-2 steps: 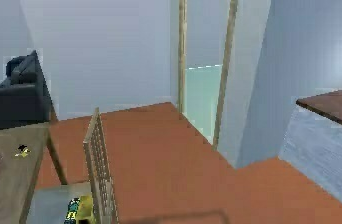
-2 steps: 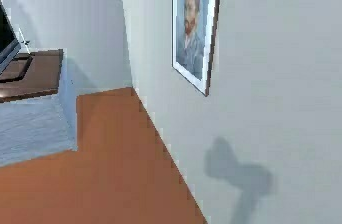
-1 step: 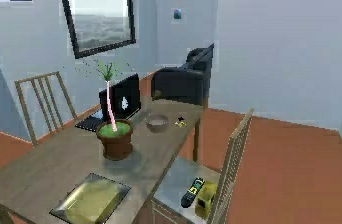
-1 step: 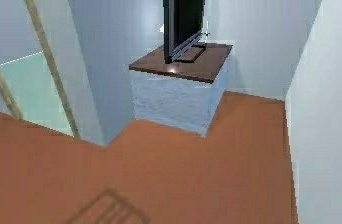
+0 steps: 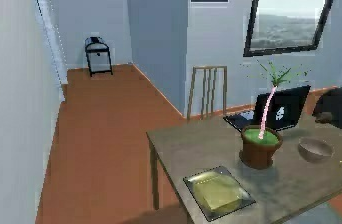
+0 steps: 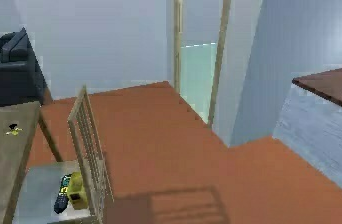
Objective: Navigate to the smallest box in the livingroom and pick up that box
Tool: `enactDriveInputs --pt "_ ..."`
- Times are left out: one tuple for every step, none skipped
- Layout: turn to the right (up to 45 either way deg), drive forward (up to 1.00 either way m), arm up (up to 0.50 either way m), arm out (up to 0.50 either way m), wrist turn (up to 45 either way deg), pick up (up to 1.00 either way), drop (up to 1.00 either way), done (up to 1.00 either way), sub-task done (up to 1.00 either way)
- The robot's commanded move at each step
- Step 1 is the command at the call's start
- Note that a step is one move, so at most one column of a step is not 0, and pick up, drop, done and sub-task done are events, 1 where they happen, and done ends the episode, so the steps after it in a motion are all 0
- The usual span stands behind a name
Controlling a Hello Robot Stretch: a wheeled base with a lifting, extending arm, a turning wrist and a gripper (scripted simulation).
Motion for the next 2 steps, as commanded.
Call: enactDriveInputs --pt "-27.0 0.0 0.0 0.0 0.0 0.0 0.0 0.0 0.0" --pt "0.0 0.0 0.5 0.0 0.0 0.0 0.0 0.0 0.0"
